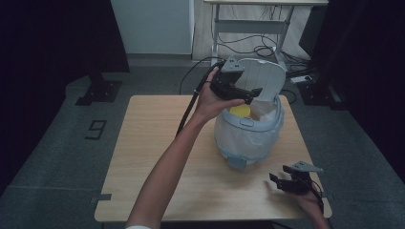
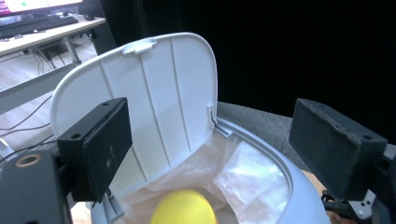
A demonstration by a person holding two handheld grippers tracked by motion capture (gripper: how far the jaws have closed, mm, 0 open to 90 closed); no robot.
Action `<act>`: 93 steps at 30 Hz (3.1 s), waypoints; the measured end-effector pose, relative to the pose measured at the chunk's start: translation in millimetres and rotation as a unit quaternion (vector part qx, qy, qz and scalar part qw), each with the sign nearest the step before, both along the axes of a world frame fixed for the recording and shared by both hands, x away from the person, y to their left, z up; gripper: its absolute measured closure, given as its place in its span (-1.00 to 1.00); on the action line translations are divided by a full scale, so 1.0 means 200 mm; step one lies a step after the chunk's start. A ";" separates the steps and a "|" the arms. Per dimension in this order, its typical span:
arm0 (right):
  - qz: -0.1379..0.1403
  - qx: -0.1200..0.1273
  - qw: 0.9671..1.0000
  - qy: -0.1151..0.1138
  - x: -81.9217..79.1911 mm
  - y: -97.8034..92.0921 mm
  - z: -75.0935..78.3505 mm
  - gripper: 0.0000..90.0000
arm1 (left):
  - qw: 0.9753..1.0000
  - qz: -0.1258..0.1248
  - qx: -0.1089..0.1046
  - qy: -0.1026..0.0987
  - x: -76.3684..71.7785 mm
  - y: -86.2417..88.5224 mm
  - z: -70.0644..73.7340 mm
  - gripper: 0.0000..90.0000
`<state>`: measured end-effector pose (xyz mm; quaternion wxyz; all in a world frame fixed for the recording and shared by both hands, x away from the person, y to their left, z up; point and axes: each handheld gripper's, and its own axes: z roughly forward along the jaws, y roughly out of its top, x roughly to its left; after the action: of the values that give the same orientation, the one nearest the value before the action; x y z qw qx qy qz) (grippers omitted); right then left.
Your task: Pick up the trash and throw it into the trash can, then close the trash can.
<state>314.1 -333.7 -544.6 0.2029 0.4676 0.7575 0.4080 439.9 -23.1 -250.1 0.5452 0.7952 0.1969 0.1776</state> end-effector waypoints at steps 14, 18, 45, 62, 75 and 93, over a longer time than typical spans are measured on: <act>-0.004 0.006 1.000 -0.004 -0.01 -0.01 0.01 -0.45 | 1.000 0.013 -0.002 -0.009 -0.13 0.20 -0.05 -0.66; -0.002 0.006 1.000 -0.003 -0.01 -0.01 0.01 -0.45 | 1.000 0.022 0.002 -0.007 -0.16 0.29 -0.09 -0.65; -0.001 0.004 1.000 -0.001 -0.01 0.01 0.00 -0.45 | 0.995 0.092 0.028 0.017 -0.45 0.74 -0.60 -0.62; -0.002 0.003 1.000 0.000 -0.01 0.01 -0.01 -0.45 | 0.990 0.111 0.047 0.075 -0.54 0.86 -1.02 -0.62; -0.003 -0.002 1.000 0.004 -0.01 0.02 -0.01 -0.45 | 0.985 0.121 0.060 0.105 -0.56 0.92 -1.21 -0.61; -0.005 0.014 1.000 -0.025 0.01 -0.01 0.11 -0.45 | 0.983 0.120 0.076 0.114 -0.58 0.90 -1.27 -0.60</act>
<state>316.4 -335.9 -523.3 0.2169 0.4643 0.7438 0.4292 324.8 157.6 -503.8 0.4317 0.8200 0.3382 0.1642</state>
